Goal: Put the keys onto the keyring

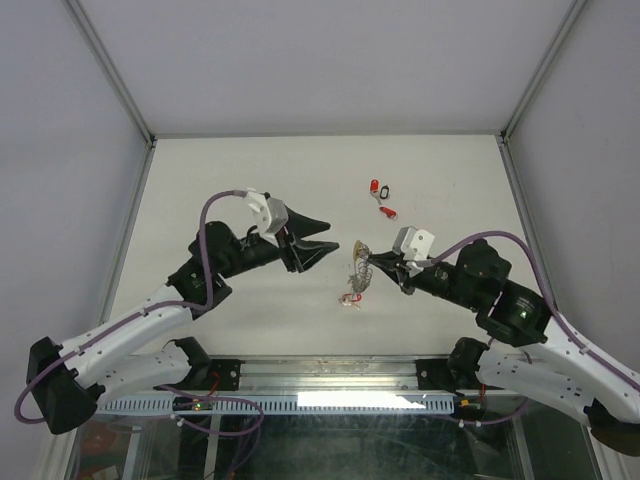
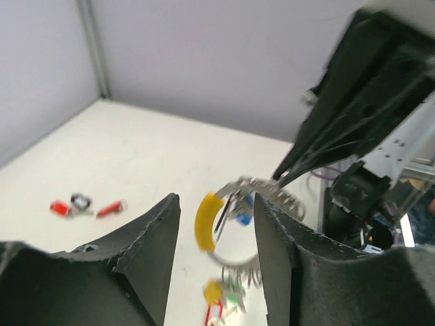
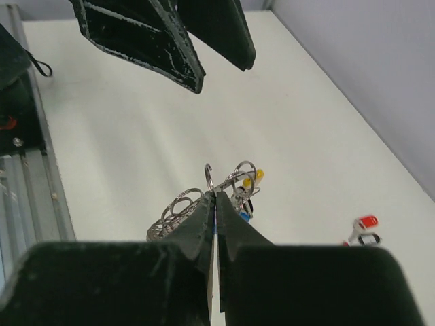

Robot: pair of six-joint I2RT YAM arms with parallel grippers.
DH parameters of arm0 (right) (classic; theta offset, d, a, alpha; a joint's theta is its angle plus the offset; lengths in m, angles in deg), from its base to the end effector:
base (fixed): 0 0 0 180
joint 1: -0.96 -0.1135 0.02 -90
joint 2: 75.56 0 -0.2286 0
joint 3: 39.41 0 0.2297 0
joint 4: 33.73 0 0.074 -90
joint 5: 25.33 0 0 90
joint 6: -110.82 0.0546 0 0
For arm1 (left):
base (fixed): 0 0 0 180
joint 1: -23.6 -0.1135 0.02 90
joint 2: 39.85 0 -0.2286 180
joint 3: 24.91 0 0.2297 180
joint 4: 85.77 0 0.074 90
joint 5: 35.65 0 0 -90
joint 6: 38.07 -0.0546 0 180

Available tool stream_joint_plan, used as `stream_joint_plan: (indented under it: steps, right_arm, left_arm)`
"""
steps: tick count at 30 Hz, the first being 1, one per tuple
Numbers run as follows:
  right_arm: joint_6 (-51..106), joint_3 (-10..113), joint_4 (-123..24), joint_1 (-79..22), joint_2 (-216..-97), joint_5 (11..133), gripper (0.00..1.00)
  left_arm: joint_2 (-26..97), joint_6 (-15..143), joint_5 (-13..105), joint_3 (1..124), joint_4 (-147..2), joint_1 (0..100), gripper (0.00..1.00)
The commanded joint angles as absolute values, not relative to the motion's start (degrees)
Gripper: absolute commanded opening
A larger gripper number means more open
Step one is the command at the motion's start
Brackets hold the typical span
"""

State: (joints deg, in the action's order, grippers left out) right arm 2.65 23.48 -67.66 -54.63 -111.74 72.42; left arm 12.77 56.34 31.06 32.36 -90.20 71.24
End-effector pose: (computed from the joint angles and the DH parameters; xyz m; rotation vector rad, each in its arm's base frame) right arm 0.0887 0.1426 0.3356 -1.1203 1.3212 0.5998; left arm 0.1409 -0.1865 0.3334 0.8694 1.2325 -1.0257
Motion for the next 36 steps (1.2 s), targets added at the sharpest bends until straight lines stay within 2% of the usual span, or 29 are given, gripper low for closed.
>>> stream_joint_plan:
  steps: [1,8,11,17,19,31,36]
  right_arm:
    - [-1.47,28.40,-77.02,-54.59,-109.03,64.26,0.00]
    - [-4.43,31.14,-84.02,-54.59,-108.69,60.79,0.00]
    - [-5.00,31.25,-84.69,-54.59,-107.56,61.39,0.00]
    - [-6.60,31.37,-86.89,-54.59,-105.99,62.80,0.00]
    - [-6.77,31.59,-87.24,-54.52,-106.21,63.55,0.00]
    - [-4.90,29.56,-83.32,-54.59,-105.28,65.04,0.00]
    - [-4.36,29.51,-83.22,-54.60,-104.90,65.11,0.00]
  left_arm:
    - [16.49,60.60,41.01,34.68,-82.55,71.61,0.46]
    - [24.15,63.16,50.36,32.89,-77.05,75.99,0.42]
    - [27.99,62.86,55.09,31.74,-75.18,80.24,0.48]
    - [30.12,56.32,53.96,25.92,-78.69,83.18,0.65]
    - [29.81,53.60,52.34,24.13,-81.79,83.24,0.67]
    - [29.26,37.77,41.44,20.33,-86.46,83.54,0.65]
    - [30.83,30.24,38.60,19.65,-85.57,84.00,0.59]
